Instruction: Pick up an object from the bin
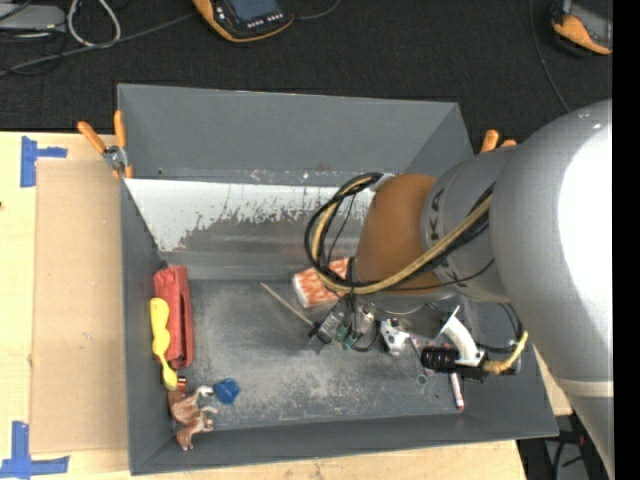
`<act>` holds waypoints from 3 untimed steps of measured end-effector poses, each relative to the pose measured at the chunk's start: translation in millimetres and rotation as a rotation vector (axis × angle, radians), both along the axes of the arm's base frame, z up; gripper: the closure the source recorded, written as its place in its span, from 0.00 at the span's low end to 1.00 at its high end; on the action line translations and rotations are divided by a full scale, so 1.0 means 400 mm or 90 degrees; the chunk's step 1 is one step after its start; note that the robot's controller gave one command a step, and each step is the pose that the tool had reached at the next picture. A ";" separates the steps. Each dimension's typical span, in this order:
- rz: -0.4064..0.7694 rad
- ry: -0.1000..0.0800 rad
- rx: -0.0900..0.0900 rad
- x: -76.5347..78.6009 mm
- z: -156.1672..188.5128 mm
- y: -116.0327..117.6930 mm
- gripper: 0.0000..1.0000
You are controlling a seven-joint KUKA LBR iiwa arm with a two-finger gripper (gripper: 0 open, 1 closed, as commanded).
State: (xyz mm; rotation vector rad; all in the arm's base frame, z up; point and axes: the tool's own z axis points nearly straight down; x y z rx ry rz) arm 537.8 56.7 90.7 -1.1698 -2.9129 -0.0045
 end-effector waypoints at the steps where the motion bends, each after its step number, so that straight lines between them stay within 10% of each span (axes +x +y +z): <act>1: 0.001 0.004 -0.001 -0.003 0.140 -0.001 1.00; 3: 0.003 0.004 -0.001 -0.003 0.243 -0.003 1.00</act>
Offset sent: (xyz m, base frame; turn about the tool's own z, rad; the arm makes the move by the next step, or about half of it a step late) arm -0.0019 -0.0005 0.0814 -0.0006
